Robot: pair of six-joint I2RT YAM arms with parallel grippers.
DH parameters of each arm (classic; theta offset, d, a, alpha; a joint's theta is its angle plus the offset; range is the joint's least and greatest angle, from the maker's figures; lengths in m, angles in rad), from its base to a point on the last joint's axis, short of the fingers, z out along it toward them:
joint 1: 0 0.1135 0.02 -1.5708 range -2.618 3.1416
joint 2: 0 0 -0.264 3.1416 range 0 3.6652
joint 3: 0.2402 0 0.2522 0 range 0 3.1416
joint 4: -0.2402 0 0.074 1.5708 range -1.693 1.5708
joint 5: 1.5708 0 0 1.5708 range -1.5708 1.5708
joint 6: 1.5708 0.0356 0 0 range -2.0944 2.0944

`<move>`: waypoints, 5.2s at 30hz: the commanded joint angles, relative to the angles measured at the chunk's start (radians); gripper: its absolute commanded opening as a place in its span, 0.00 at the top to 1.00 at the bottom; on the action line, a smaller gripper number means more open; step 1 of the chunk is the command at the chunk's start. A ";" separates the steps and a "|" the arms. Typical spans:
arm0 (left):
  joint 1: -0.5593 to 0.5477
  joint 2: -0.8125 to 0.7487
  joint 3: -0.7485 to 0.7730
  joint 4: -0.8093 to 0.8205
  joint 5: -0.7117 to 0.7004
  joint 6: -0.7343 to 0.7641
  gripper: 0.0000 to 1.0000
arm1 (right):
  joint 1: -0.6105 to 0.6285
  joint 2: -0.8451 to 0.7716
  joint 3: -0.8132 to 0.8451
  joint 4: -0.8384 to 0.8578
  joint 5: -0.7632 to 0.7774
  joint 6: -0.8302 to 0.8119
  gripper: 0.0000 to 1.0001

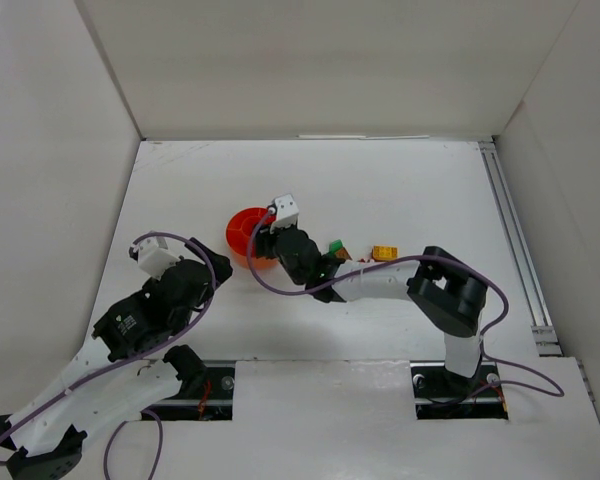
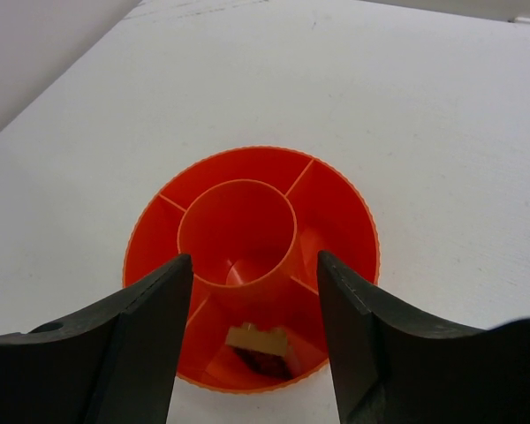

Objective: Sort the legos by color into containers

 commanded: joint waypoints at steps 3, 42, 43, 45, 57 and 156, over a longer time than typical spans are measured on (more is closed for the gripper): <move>-0.002 -0.006 0.037 -0.003 -0.030 -0.001 0.00 | 0.010 -0.058 -0.042 0.057 0.004 0.011 0.36; -0.177 1.240 0.613 0.402 0.240 -0.183 0.09 | -0.482 -1.164 -0.231 -1.595 0.239 0.551 0.26; -0.177 1.262 0.645 0.386 0.229 -0.217 0.11 | -0.493 -1.173 -0.231 -1.595 0.239 0.551 0.25; -0.177 1.300 0.668 0.355 0.219 -0.240 0.11 | -0.503 -1.187 -0.241 -1.595 0.239 0.528 0.25; -0.186 1.406 0.744 0.238 0.122 -0.368 0.19 | -0.513 -1.196 -0.260 -1.595 0.257 0.501 0.22; -0.236 1.180 0.727 0.168 -0.364 -0.007 0.78 | -0.513 -1.244 -0.260 -1.568 0.295 0.479 0.22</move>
